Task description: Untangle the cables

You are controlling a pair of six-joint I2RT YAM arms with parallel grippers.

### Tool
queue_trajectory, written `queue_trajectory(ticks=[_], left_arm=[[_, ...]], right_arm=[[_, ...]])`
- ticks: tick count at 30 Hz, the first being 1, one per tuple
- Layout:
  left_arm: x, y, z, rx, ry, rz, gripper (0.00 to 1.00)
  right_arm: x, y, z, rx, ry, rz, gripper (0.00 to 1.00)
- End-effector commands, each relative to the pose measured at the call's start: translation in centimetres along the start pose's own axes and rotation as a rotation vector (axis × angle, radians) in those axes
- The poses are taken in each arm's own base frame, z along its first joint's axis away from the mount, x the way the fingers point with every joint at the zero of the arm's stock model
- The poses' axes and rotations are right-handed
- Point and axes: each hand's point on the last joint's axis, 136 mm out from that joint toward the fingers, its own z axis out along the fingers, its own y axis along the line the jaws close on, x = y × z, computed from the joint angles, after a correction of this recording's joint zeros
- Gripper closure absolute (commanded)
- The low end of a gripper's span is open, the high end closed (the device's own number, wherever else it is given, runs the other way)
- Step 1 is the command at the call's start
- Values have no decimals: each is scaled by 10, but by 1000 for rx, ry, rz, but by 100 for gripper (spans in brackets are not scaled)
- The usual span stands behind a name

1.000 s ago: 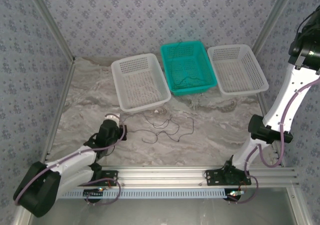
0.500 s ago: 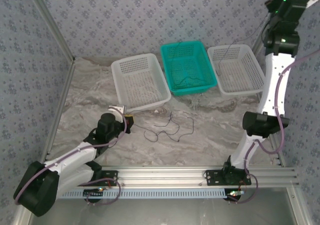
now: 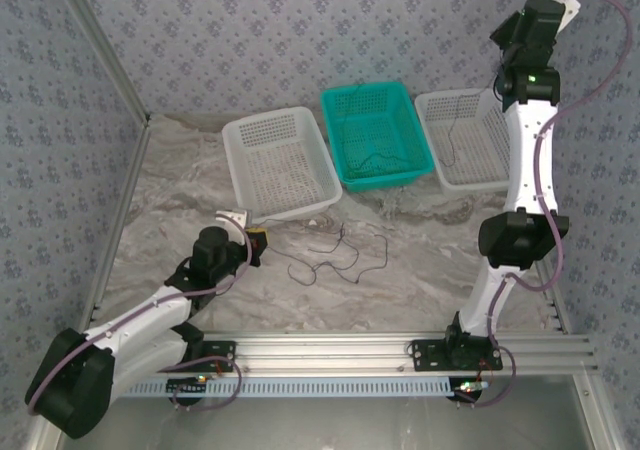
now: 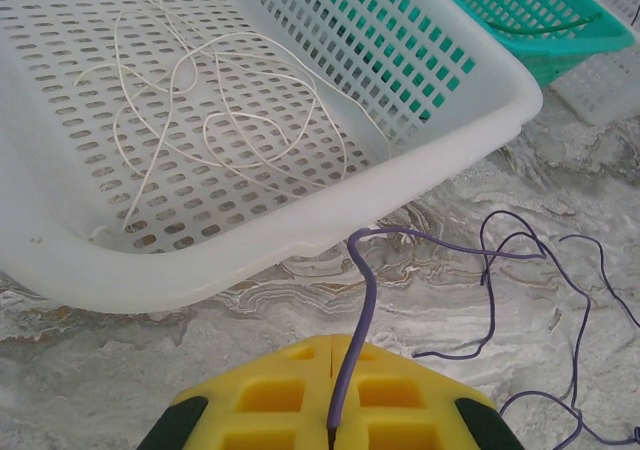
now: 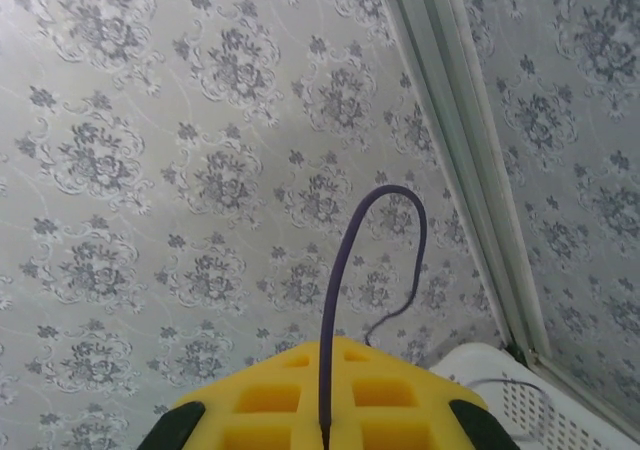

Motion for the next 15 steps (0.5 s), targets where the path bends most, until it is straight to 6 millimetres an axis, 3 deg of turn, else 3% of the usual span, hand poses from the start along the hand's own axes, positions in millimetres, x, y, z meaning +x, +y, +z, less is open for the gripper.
queue_trajectory(ticks=[1,4,8,10,13,15], left_arm=[[-8,-8,-1,33,-16,14,100],[-11,-13,-1,48,-18,14,100],[-13,-17,-2,56,-10,25,100],[-15,-20,-3,62,-9,31,100],[-17,-23,-4,68,-10,33,100],[-18,-24,-4,67,-15,30,100]], right_arm=[[65,-30,18,105,175,38,100],[123,-53,30,162,302,97,100],[180,-76,44,193,438,143,98],[195,-85,47,210,477,136,77],[193,-89,41,220,505,109,35],[182,-86,34,217,497,76,23]])
